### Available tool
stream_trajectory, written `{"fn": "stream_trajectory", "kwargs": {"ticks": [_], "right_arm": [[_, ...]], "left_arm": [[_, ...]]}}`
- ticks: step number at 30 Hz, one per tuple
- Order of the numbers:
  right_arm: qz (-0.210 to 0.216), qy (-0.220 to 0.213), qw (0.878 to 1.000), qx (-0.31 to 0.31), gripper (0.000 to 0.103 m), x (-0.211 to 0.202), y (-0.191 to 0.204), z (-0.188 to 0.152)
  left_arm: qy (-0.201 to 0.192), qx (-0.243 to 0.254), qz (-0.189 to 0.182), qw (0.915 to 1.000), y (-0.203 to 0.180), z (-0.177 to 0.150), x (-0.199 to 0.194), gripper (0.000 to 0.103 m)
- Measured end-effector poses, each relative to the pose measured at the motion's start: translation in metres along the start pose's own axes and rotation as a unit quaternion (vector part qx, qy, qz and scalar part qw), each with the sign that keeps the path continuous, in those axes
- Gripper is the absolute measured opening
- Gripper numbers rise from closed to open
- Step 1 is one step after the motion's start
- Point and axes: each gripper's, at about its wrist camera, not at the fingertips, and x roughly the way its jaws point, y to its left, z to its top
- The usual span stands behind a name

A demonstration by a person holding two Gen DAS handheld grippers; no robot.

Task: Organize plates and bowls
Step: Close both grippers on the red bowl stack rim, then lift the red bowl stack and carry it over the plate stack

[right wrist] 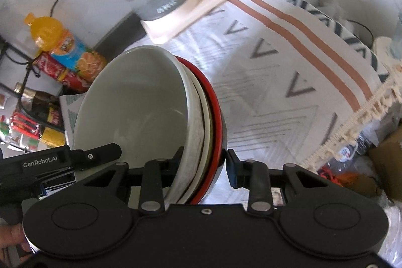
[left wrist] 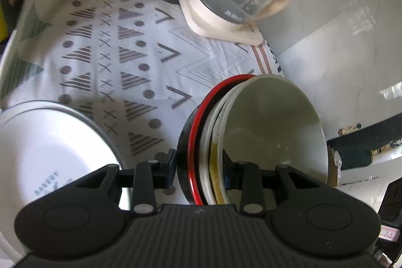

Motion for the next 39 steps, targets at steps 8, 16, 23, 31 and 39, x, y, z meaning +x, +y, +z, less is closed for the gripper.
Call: {"fn": "stream_trajectory", "kwargs": {"ticks": [8,16,23,31,39], "right_arm": [[0.020,-0.002,0.999,-0.035,0.032,-0.001,0.037,-0.001],[0.037,0.007,0.997,-0.068,0.032,0.004,0.074,-0.008],[0.047,0.017,0.995,-0.091,0.032,0.009,0.101,-0.018],[0.052,0.034,0.992,-0.111,0.032,0.018,0.124,-0.032],[0.054,0.055,0.989,-0.124,0.032,0.031,0.142,-0.046]], "left_arm": [[-0.028,-0.022,0.011,0.9993,0.026,0.000,-0.033,0.032],[-0.051,-0.048,0.021,0.9973,0.056,-0.006,-0.065,0.033],[-0.059,-0.069,0.030,0.9954,0.081,-0.013,-0.084,0.033],[-0.062,-0.089,0.040,0.9933,0.109,-0.023,-0.099,0.033],[-0.056,-0.107,0.050,0.9915,0.133,-0.035,-0.106,0.033]]}}
